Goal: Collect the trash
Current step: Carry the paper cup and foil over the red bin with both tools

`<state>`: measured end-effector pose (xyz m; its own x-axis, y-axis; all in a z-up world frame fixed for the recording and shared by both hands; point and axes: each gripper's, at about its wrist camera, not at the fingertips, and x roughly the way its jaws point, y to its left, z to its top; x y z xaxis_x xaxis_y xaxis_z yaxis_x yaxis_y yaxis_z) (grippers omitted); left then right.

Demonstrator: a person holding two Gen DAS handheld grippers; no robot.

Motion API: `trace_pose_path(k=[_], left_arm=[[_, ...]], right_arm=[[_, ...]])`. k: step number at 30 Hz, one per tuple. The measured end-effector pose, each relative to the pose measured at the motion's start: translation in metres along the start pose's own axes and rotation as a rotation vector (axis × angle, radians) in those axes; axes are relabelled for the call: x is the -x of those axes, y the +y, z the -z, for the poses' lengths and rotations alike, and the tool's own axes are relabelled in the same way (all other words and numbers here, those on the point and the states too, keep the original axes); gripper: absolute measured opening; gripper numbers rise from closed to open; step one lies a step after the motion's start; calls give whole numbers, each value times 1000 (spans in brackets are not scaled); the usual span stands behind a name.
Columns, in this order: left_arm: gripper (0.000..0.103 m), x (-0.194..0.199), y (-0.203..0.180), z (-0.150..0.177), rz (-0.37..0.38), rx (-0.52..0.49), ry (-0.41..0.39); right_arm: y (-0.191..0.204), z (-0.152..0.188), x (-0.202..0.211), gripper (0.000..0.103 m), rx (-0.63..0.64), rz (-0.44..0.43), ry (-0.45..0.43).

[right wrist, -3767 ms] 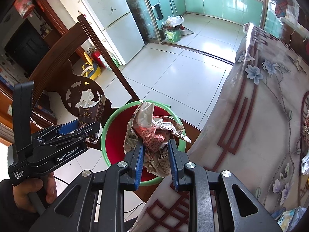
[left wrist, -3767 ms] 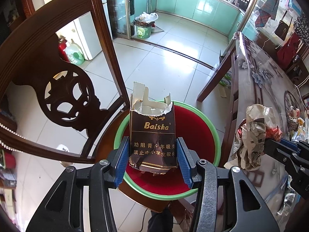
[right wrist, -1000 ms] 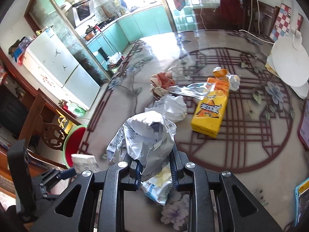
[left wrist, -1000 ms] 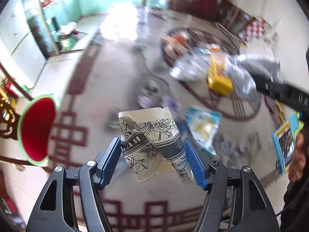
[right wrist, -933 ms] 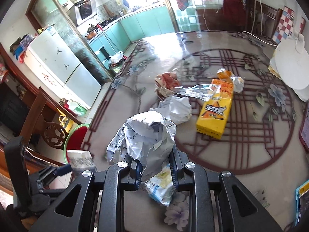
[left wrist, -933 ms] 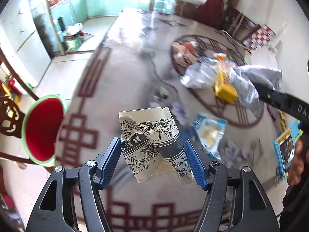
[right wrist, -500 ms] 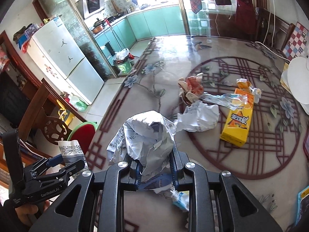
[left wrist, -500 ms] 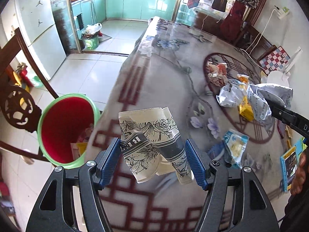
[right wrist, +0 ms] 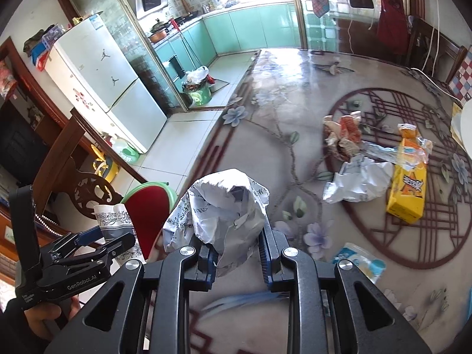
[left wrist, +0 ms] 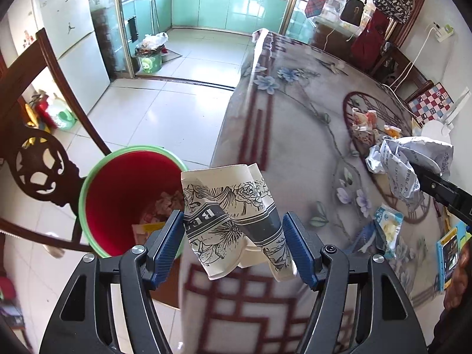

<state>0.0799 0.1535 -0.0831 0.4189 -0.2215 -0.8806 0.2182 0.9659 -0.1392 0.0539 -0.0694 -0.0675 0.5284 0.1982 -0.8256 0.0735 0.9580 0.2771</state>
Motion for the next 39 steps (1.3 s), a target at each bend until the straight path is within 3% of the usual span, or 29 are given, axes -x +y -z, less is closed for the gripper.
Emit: trace_pose_path(k=[25, 39], left_arm=[[69, -16, 132, 4, -87, 161, 70], [69, -38, 156, -6, -81, 177, 126]], right_arm=[[139, -7, -90, 21, 166, -85, 135], [181, -2, -128, 21, 214, -112, 205]])
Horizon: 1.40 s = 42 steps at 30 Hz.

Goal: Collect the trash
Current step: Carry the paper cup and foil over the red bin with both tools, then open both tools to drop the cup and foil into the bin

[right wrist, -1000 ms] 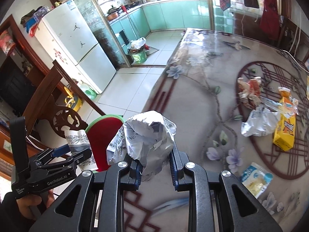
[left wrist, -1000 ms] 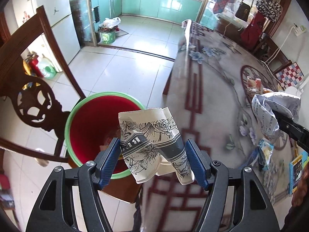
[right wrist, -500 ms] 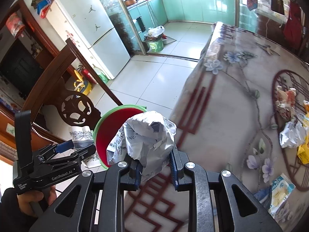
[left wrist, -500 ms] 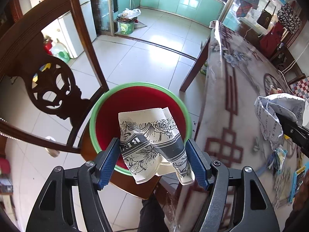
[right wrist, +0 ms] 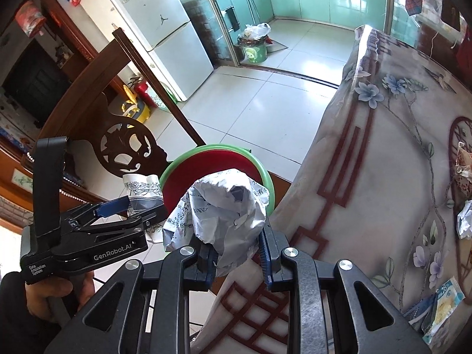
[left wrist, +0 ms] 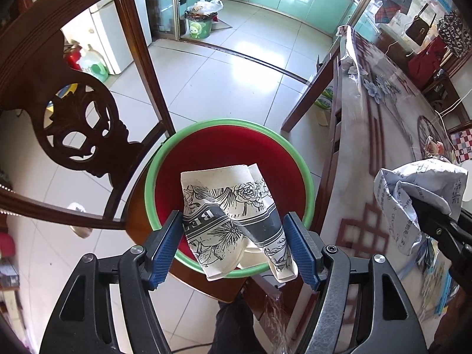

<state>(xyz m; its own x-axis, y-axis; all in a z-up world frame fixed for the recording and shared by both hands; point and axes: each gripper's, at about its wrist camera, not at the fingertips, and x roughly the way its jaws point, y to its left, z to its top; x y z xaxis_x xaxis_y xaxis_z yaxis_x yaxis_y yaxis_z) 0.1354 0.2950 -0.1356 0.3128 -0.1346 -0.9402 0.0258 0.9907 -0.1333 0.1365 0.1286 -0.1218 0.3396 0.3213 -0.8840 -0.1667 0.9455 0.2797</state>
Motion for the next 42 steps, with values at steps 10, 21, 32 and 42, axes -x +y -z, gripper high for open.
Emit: trace_pose_path(k=[10, 21, 32, 42], left_arm=[[70, -9, 12, -8, 5, 12, 17], [72, -16, 23, -16, 15, 48, 28], [85, -10, 31, -19, 0, 96, 0], [85, 2, 10, -9, -3, 66, -19]], right_arm=[[7, -9, -19, 21, 3, 0, 37], [15, -18, -36, 25, 15, -2, 75], [21, -19, -37, 55, 40, -18, 76], [8, -4, -13, 56, 28, -18, 43]])
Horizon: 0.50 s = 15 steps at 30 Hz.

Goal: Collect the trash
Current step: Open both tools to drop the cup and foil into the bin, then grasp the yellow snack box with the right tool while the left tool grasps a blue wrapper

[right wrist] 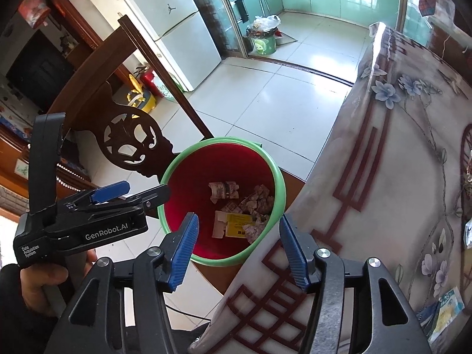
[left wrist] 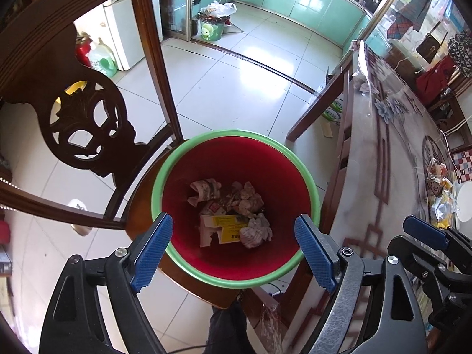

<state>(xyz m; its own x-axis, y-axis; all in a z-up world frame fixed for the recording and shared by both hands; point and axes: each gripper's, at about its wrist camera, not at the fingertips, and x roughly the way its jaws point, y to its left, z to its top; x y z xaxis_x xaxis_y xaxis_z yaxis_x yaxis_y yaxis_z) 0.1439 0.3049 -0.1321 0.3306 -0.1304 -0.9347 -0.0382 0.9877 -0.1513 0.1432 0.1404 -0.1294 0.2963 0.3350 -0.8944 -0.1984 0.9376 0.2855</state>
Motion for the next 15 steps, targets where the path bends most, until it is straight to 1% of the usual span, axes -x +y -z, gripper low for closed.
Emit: trace_pose_path(k=[7, 11, 15], left_arm=[[85, 3, -44, 13, 25, -95, 4], [85, 6, -77, 21, 42, -160, 4], [85, 12, -114, 32, 59, -203, -7]], right_arm=[[-41, 28, 31, 57, -83, 46, -34], [-81, 53, 57, 57, -160, 104, -61], [-138, 79, 90, 57, -250, 171, -100]])
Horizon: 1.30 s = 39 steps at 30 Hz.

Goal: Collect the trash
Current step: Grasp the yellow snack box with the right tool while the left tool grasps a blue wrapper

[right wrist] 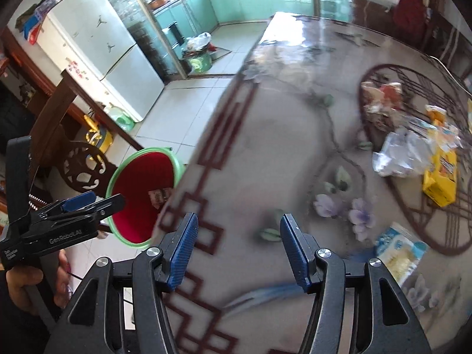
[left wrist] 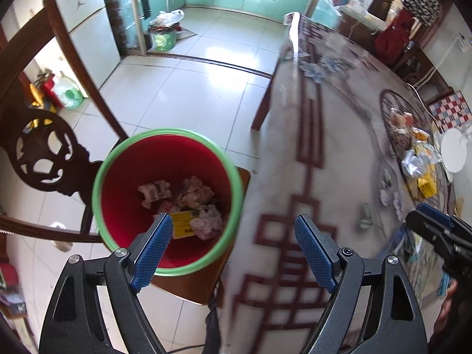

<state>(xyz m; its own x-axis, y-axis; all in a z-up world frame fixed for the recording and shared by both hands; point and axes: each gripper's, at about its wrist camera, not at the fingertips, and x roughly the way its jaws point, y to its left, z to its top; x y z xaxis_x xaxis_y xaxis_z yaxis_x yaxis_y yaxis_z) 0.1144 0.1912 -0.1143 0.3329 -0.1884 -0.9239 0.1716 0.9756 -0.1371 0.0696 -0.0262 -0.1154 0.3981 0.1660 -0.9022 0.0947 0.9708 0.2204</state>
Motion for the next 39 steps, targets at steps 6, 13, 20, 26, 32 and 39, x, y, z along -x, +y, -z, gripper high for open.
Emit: trace_pose_path(k=[6, 13, 20, 26, 32, 39], left_arm=[[85, 0, -71, 20, 33, -66, 19], [85, -1, -162, 49, 91, -177, 63], [85, 3, -212, 68, 84, -244, 89], [85, 1, -232, 71, 63, -247, 107], [85, -14, -259, 64, 100, -263, 143], [82, -52, -295, 69, 152, -313, 251]], right_arm=[[-127, 6, 37, 57, -170, 151, -65], [-249, -12, 45, 57, -279, 247, -109], [-289, -39, 0, 57, -330, 190, -68], [-283, -58, -40, 77, -222, 199, -17], [-296, -49, -36, 35, -245, 140, -44], [-314, -15, 15, 35, -314, 57, -108]])
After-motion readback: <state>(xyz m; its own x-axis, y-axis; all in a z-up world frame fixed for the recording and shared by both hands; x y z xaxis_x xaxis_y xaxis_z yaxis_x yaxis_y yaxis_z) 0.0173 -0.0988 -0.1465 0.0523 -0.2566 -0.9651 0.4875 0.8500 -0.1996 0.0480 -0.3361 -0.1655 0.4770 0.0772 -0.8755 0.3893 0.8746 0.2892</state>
